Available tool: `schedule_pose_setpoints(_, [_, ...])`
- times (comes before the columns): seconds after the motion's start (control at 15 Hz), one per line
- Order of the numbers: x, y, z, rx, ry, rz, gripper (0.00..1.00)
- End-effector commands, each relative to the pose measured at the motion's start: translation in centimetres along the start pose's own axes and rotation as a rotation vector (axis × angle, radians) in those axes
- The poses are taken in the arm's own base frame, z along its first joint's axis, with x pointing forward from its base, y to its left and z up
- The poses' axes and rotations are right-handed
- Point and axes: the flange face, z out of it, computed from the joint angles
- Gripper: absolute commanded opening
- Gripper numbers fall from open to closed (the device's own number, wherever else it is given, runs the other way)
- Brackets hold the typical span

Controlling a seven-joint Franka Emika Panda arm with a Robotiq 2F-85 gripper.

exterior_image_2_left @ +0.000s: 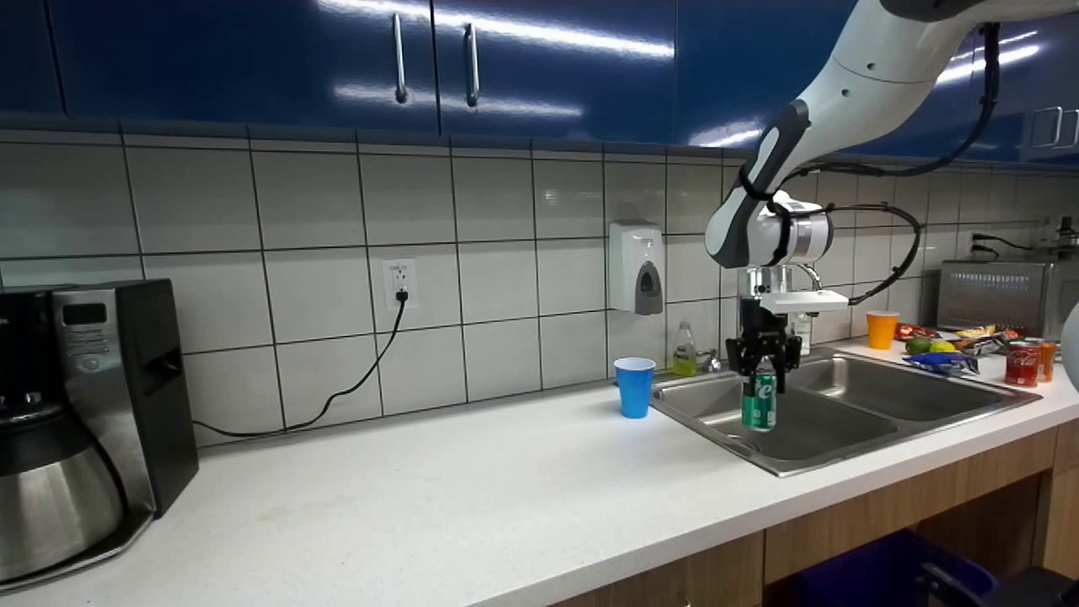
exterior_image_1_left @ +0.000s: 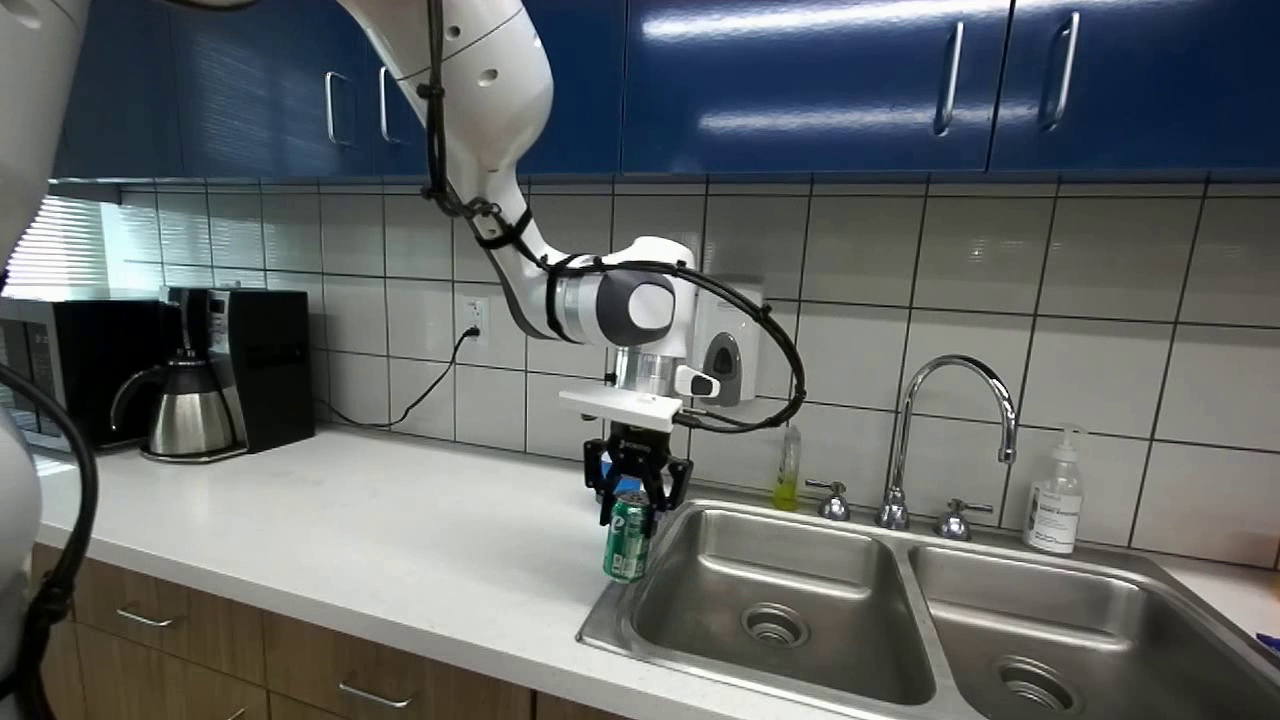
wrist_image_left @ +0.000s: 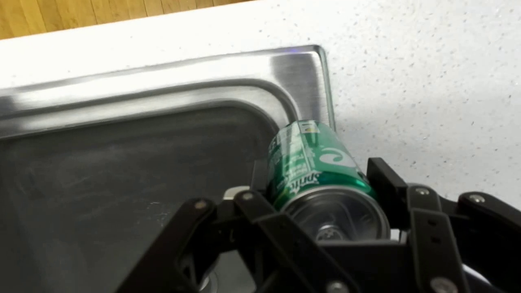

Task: Remove the soda can from the sink and place it on the counter top

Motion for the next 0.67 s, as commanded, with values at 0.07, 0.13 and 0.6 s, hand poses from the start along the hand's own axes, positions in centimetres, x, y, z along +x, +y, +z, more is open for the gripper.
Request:
schedule_pose_setpoints(0.07, [-1.5, -4.9, -0.1, -0.015, 0.013, -0.108, 0.38])
schedule_pose_setpoints(0.13, [-1.6, -5.9, 0.2, -0.016, 0.011, -0.126, 0.38])
schedule_pose_setpoints(0.6, [-1.8, -10.5, 2.4, -0.012, -0.002, -0.207, 0.38])
